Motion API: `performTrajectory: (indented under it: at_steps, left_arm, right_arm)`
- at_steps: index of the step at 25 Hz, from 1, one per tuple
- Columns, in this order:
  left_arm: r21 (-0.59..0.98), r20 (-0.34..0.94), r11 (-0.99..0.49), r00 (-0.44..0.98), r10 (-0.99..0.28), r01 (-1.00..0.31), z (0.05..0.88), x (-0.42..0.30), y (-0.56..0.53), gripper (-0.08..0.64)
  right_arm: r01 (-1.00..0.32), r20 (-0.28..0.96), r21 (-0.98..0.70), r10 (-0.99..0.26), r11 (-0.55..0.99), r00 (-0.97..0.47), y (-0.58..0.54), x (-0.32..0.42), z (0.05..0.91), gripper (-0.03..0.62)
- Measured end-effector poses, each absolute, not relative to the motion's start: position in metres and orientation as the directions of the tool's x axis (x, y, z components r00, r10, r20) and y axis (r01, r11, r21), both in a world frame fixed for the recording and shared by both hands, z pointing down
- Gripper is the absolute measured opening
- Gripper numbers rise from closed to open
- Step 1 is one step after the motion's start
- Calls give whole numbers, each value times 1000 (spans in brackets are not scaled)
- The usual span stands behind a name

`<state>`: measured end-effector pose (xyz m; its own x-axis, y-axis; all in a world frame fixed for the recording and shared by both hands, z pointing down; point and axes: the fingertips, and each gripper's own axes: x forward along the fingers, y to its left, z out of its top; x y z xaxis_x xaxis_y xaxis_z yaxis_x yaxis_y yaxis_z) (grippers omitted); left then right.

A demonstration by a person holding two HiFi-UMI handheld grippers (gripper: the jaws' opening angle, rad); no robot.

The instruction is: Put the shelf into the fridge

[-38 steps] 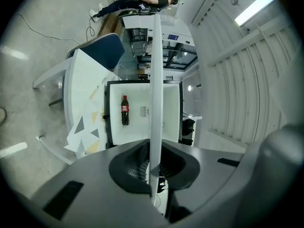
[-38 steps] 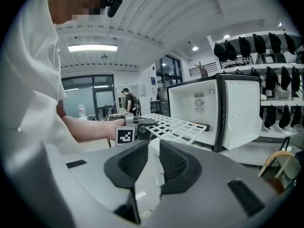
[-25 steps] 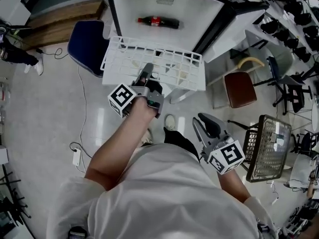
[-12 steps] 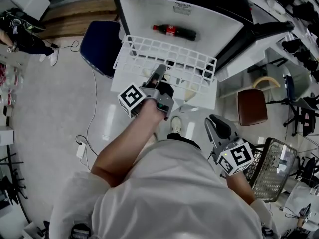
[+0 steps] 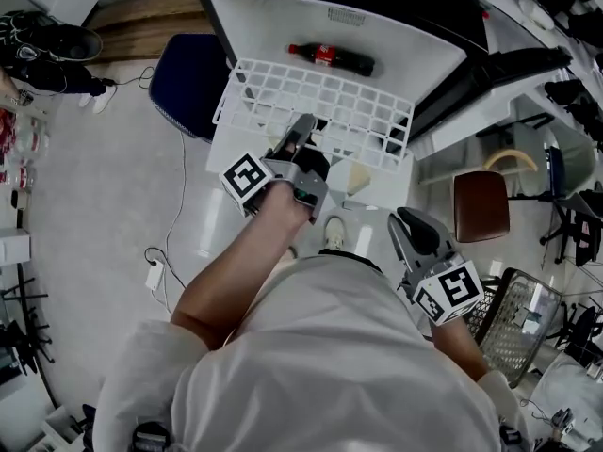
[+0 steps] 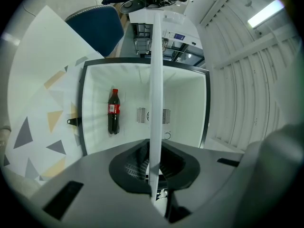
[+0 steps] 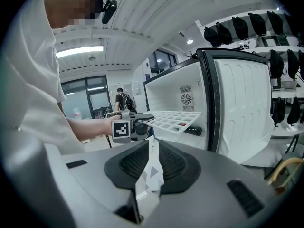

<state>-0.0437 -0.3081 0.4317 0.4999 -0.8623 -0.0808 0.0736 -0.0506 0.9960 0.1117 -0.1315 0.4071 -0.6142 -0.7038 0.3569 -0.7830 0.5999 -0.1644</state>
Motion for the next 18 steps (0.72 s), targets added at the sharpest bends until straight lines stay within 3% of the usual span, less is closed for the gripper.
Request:
performTrajectory:
  at_steps: [18]
  left_arm:
    - [997,-62,-37,473,-879,62,438,-41,-318,37]
  right_arm:
    - [-771,364,-180,-687,611,-629,-140,111,418,74]
